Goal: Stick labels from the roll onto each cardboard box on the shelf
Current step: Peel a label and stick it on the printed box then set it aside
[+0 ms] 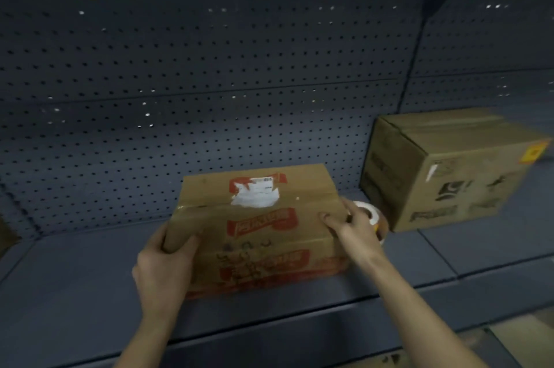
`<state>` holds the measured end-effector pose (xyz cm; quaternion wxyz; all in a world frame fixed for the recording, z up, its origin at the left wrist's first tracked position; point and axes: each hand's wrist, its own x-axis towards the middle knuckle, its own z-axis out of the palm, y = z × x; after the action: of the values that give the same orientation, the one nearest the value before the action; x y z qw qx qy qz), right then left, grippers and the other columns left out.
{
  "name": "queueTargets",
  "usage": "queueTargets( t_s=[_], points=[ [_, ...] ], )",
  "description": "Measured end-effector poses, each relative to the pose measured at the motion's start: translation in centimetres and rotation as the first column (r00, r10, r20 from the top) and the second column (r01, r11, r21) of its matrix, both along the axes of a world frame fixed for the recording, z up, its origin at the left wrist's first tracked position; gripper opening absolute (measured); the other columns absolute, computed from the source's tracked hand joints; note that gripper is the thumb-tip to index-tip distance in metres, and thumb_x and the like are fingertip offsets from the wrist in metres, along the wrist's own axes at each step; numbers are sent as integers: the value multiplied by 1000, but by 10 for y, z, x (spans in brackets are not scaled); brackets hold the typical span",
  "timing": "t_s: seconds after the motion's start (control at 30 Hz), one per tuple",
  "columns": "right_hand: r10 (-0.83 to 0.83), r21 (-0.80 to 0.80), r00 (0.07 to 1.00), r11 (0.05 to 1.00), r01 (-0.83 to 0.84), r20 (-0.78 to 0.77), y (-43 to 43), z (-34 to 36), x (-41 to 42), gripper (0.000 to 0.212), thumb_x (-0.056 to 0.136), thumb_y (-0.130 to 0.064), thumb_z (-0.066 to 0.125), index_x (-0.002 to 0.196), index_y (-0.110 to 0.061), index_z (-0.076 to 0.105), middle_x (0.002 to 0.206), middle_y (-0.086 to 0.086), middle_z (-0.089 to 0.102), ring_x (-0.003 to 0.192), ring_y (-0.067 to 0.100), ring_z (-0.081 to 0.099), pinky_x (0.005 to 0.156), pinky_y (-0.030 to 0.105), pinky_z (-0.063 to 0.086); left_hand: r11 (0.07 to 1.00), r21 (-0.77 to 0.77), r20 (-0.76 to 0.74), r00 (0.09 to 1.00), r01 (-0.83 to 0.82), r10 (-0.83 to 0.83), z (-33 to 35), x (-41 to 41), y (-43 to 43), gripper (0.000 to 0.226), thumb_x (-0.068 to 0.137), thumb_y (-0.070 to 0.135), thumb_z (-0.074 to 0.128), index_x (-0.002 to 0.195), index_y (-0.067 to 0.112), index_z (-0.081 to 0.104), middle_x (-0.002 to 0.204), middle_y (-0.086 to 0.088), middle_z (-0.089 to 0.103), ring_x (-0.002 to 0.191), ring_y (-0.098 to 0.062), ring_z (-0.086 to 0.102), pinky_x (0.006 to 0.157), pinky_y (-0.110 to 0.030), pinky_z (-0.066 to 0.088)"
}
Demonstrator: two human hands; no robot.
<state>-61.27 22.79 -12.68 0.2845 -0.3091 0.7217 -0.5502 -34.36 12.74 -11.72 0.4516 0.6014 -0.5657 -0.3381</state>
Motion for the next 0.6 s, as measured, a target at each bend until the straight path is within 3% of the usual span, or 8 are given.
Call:
queueTargets(
  t_s=[0.07,0.13,0.2,0.27,0.37,0.43,0.53,0.6],
  points=[
    [49,-5,999,999,-49,-14,-1,-5,-6,31,88,-30,71,111,-46,61,100,-20,74,96,6,70,95,41,55,998,38,5,999,-44,44,-4,-5,2,62,83,36,75,140,19,55,123,-11,67,112,-34,59,93,-45,51],
    [95,-10,995,995,-95,-26,-3,-5,-9,38,89,-33,69,124,-43,58,103,-24,72,100,4,68,97,39,53,998,24,25,998,-51,51,-3,-8,2,60,83,37,75,137,18,57,119,-13,68,110,-36,60,96,-49,50],
    [121,-13,992,993,-121,19,-4,-4,-10,64,90,-41,66,148,-31,41,126,-17,66,117,8,62,104,40,49,999,5,84,996,-35,35,3,-11,1,55,85,34,73,135,14,58,112,-14,69,108,-37,59,95,-48,48],
    [115,-30,992,993,-114,51,2,-2,-11,68,95,-44,59,154,-27,31,144,-13,51,130,12,51,109,36,43,999,-28,172,985,-22,27,9,-13,3,55,87,26,73,136,9,55,122,-19,65,115,-39,57,99,-48,43],
    [-61,-88,985,995,47,-160,23,-5,-25,36,103,-36,48,137,-26,54,124,-17,58,119,15,56,98,38,49,966,-259,327,942,19,69,14,-18,10,57,86,17,73,138,6,51,140,-17,52,132,-38,44,109,-50,35],
    [-192,-105,936,980,168,-296,39,-7,-42,23,102,-25,48,119,-25,65,115,-5,64,108,20,61,92,40,53,893,-433,385,921,126,56,16,-30,17,46,84,8,73,128,4,59,133,-15,56,128,-35,44,108,-45,34],
    [-120,45,883,987,157,-454,60,-12,-68,22,98,-12,53,112,-19,67,110,3,61,93,14,62,75,14,44,804,-491,363,918,335,-161,24,-68,40,31,85,6,71,115,12,67,113,2,63,110,-26,56,93,-38,44],
    [-23,183,832,972,149,-554,69,-18,-81,21,94,-13,56,107,-23,68,107,5,60,95,23,62,78,24,45,726,-493,343,874,480,-345,25,-96,57,19,89,13,68,107,19,69,102,14,64,93,-12,64,83,-30,51]
  ],
)
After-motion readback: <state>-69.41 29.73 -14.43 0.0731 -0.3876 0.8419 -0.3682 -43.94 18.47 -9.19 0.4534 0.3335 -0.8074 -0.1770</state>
